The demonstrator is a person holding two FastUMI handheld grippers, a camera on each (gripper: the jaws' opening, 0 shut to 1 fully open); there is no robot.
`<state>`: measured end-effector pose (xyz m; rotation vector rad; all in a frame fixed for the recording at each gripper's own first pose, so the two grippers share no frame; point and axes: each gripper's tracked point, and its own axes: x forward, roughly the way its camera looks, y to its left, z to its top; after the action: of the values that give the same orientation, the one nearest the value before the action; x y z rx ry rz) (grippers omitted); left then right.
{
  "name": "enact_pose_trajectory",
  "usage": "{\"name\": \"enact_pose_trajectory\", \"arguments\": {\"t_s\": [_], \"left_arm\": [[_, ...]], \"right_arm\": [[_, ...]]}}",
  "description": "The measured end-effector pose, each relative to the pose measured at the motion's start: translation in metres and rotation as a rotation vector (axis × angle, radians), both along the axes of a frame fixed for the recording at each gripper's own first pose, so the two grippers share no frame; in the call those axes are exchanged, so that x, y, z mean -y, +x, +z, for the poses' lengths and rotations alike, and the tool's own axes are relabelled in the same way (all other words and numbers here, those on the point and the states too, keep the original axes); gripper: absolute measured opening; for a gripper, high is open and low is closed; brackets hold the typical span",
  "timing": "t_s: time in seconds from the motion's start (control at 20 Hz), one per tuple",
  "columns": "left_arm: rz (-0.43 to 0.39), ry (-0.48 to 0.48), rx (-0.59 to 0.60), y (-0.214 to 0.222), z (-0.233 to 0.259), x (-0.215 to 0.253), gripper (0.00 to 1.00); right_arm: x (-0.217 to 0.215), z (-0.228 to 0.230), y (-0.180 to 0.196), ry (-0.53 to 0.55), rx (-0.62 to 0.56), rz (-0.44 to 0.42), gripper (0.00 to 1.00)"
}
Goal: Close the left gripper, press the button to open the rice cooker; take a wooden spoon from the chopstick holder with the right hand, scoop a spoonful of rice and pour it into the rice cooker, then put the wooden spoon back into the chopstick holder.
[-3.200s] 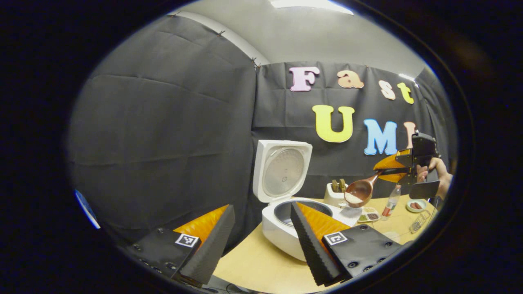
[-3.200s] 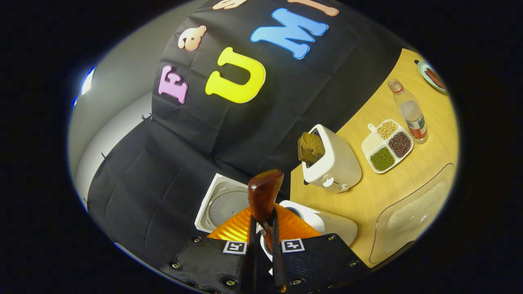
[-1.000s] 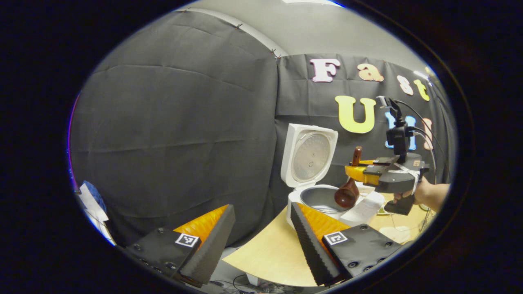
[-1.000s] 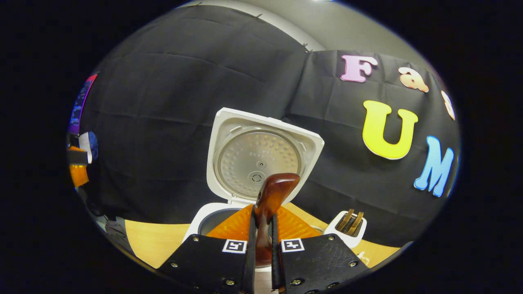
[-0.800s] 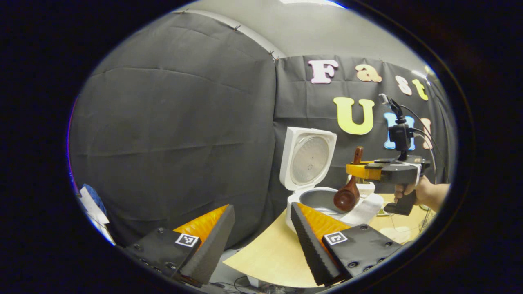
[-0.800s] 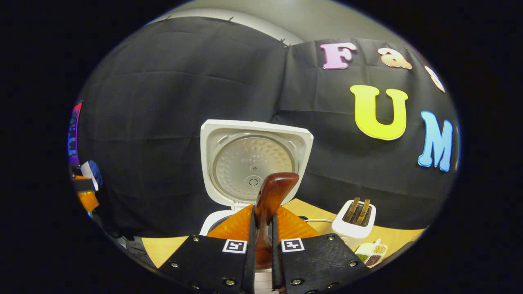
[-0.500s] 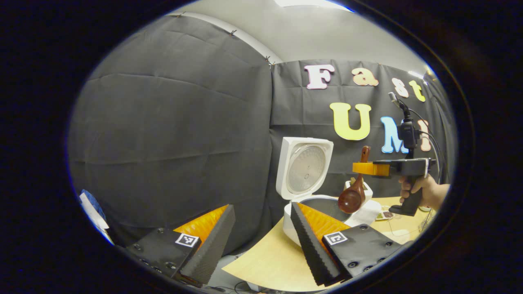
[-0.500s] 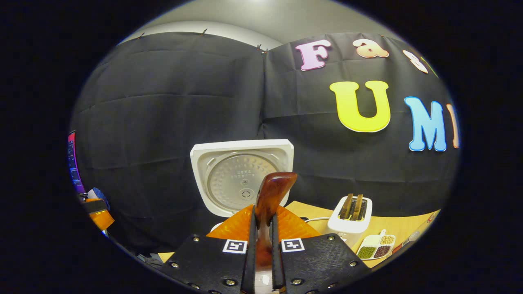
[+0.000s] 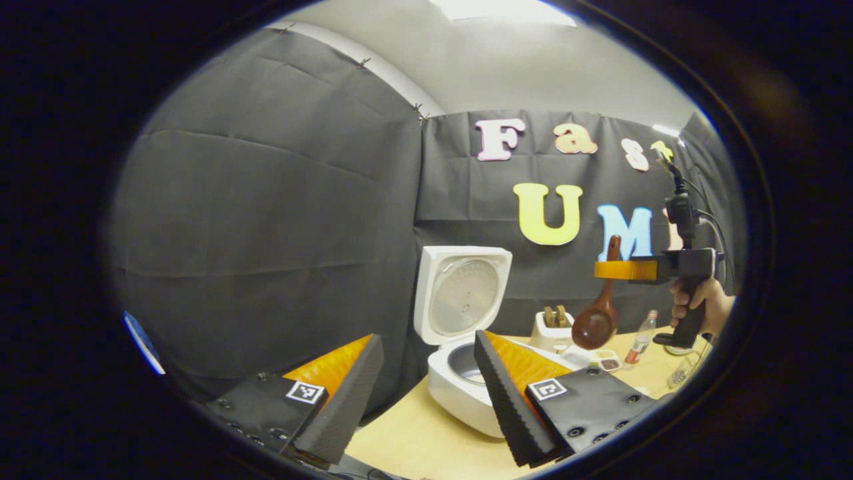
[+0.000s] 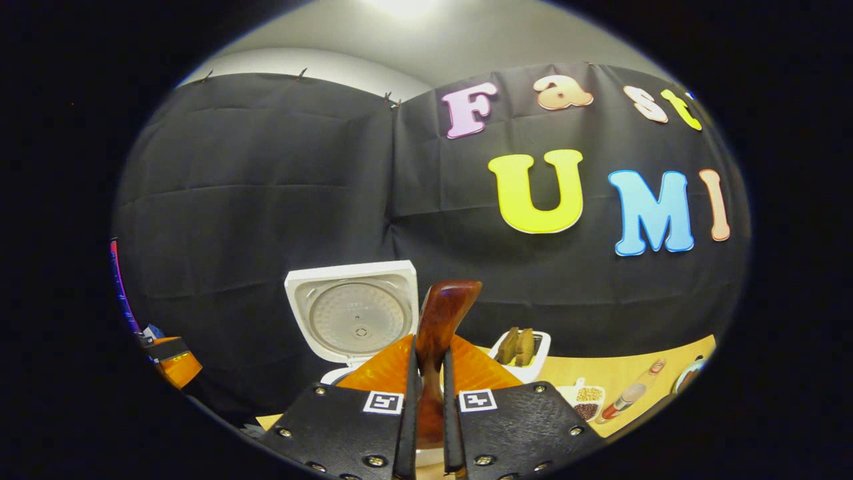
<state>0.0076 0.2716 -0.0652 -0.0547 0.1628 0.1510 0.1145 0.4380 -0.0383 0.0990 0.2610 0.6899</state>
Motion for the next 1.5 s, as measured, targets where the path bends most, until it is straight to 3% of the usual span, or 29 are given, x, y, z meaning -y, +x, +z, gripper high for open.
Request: {"name": "enact_pose_trajectory", "arguments": {"t_s": [0.4, 0.9, 1.2, 1.5], "left_arm": [[-0.119, -0.013, 0.021, 0.019, 0.015, 0.068, 0.95], [-0.256, -0.018, 0.041, 0.038, 0.032, 0.165, 0.95], [-0.298, -0.017, 0.040, 0.039, 0.033, 0.199, 0.96], [-0.285, -0.003, 0.030, 0.040, 0.033, 0.200, 0.96]], "right_arm": [[0.133, -0.001, 0.006, -0.003, -0.029, -0.199, 0.16], [0.302, -0.039, 0.006, -0.035, -0.104, -0.465, 0.16], [0.368, -0.088, -0.015, -0.075, -0.183, -0.584, 0.16], [0.405, -0.127, -0.034, -0.070, -0.280, -0.663, 0.17]]}}
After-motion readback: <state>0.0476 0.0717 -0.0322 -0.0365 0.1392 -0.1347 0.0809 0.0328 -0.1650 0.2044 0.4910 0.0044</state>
